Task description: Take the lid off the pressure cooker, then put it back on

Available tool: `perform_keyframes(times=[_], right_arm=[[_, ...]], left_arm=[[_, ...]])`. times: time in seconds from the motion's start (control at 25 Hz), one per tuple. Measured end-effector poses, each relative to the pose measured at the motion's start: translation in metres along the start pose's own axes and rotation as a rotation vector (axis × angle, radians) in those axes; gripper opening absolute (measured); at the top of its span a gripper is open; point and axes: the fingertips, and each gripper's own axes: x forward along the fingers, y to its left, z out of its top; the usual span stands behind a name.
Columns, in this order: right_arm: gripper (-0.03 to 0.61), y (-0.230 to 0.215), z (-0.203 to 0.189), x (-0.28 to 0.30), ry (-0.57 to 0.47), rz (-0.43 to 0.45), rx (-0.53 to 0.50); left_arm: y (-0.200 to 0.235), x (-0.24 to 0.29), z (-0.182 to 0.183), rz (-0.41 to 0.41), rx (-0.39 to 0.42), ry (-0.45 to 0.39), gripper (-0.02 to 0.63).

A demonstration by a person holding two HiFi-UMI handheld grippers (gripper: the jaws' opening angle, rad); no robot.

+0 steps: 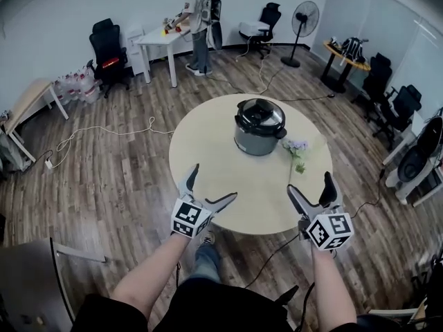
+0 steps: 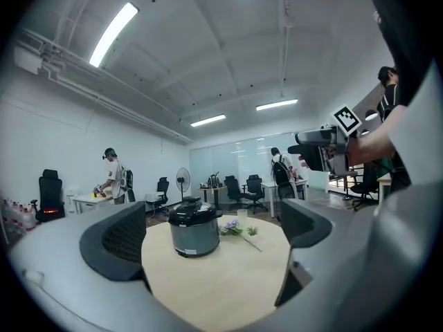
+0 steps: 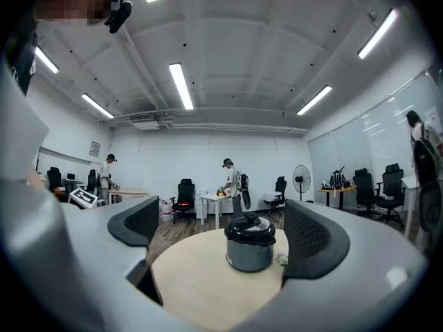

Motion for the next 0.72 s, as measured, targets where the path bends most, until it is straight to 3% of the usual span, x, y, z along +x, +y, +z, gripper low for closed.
perform_keyframes(times=[0.32, 0.72], right_arm=[[0.575, -0.057, -0.003, 0.154, 0.049, -0.077, -0.028], [0.574, -0.11, -0.02, 0.305, 0.178, -0.128, -0.079]], left_arm=[[0.096, 0.145, -0.056, -0.124, -0.05, 0.075, 0.588], [0.163, 0.269, -0.128, -0.263, -0.051, 0.167, 0.589]])
